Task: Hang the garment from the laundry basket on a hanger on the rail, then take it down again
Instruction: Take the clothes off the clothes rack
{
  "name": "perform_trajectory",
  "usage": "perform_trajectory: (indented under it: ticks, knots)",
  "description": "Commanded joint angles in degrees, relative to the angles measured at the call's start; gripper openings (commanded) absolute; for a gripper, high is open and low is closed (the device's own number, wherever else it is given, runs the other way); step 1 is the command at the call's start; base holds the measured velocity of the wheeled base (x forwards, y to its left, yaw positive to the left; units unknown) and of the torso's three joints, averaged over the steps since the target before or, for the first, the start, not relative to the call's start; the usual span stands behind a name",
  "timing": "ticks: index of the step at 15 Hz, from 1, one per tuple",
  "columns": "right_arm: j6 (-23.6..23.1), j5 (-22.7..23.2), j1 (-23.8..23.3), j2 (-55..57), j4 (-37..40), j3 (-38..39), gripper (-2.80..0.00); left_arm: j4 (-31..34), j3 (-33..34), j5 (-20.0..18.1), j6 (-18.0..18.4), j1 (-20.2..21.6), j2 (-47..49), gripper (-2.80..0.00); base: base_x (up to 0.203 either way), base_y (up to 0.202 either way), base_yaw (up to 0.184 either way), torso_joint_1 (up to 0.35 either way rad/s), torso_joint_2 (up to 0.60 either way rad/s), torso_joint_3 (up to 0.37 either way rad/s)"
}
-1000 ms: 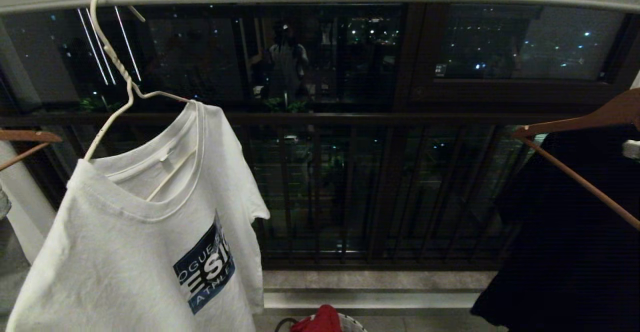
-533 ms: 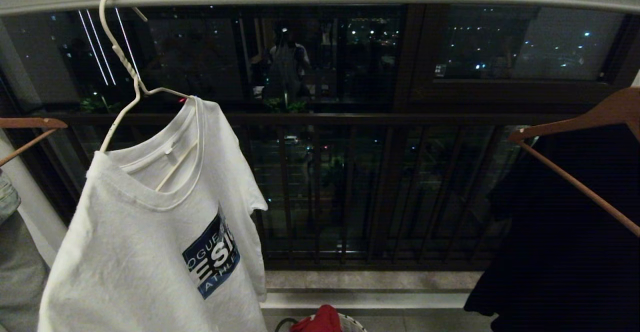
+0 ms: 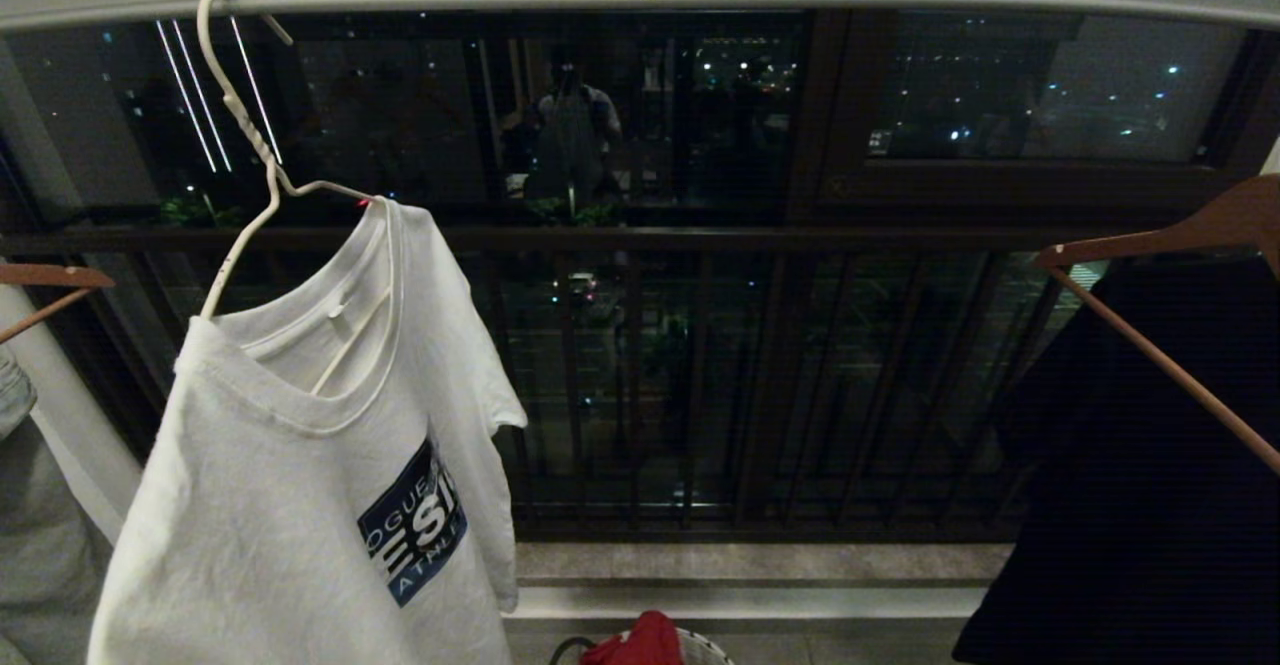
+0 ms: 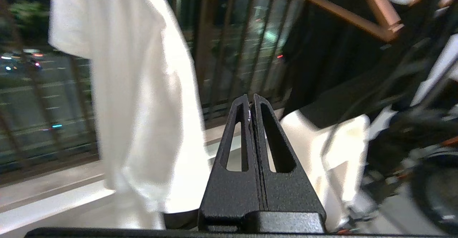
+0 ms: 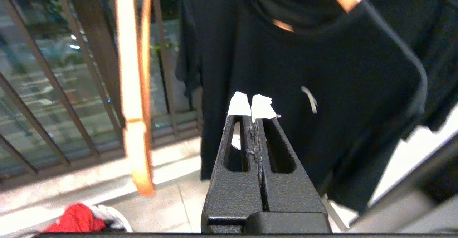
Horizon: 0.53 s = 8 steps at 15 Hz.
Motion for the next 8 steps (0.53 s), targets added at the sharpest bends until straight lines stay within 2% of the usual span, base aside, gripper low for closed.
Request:
perform_trajectory:
  ticks: [1,3,4,8]
  knots:
    - [0.0,-0.1,-0.6,-5.2,2.4,2.1,-2.8,0.2,4.8,2.6,3.1,0.1,-2.1,-2.8,0.0,0.0,0.0,0.0,0.0,0.0]
    - [1.2,-0.3,-0.7,-7.1,3.1,6.1,-2.8,-2.0,10.4,5.9,4.8,0.1,-2.2,-2.8,0.0,0.0,0.0,0.0,0.0,0.0]
    - [2.5,-0.3,-0.8,-7.2,3.2,7.3,-2.8,-5.4,14.0,7.7,5.0,0.1,-2.2,-2.8,0.0,0.0,0.0,0.0,0.0,0.0]
    - [-0.2,0.3,-3.0,-7.6,3.2,8.7,-2.8,-23.7,28.6,15.4,5.5,0.1,-2.2,-2.8,0.0,0.0,0.0,0.0,0.0,0.0]
